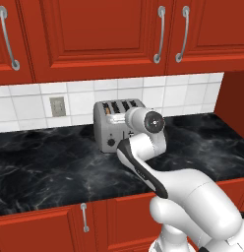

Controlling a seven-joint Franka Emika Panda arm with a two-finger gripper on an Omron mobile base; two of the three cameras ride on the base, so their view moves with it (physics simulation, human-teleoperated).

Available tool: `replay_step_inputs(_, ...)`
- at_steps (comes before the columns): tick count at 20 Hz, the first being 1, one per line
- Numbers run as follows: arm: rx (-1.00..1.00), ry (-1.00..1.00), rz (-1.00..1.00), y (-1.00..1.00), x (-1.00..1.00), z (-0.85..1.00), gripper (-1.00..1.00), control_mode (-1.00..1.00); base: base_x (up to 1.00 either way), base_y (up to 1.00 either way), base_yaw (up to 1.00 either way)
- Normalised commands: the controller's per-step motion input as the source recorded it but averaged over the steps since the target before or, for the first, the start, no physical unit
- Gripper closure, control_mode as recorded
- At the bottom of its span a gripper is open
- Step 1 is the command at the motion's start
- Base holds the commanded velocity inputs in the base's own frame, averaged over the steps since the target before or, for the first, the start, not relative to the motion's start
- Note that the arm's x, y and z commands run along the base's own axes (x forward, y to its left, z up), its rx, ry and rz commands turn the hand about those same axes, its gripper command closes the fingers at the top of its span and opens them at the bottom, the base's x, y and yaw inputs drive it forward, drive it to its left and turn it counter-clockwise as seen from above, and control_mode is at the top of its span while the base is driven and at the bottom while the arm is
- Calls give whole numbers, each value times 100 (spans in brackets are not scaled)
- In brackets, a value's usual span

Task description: Start the toaster. Once the lever pops up, take the bread to the plate on the dining counter.

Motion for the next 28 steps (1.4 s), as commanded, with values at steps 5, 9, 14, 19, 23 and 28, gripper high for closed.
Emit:
replay_step_inputs(5, 0, 0, 0, 0, 0, 0, -100, -100, 0, 0, 0)
replay_step_inputs(9, 0, 0, 0, 0, 0, 0, -100, -100, 0, 0, 0)
replay_step_inputs(14, 0, 0, 0, 0, 0, 0, -100, -100, 0, 0, 0)
replay_step_inputs(19, 0, 0, 0, 0, 0, 0, -100, -100, 0, 0, 0)
replay_step_inputs(23, 0, 0, 0, 0, 0, 0, -100, -100, 0, 0, 0)
replay_step_inputs(28, 0, 0, 0, 0, 0, 0, -100, -100, 0, 0, 0)
